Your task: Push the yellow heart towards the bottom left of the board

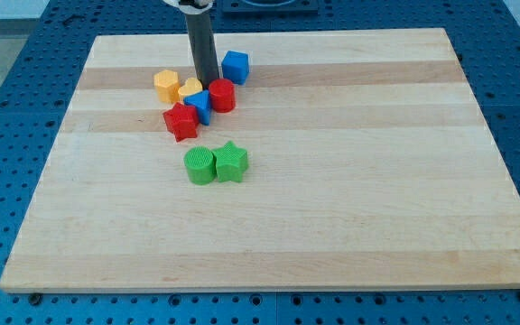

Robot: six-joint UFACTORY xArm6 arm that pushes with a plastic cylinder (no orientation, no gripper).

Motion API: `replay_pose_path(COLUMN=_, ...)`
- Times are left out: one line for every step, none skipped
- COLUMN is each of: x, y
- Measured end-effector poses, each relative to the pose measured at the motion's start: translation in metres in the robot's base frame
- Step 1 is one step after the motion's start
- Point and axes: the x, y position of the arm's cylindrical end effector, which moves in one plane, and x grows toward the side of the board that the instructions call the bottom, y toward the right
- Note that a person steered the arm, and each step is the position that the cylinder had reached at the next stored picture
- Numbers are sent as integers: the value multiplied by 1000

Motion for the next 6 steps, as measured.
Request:
replay_pose_path(x=13, y=-28)
replay_pose_path(x=16, y=-57)
replay_pose_path(x=20, y=-73)
replay_pose_path(x=41, y=-85)
replay_pose_path(x=71, y=-84)
replay_pose_path(x=92, y=-81)
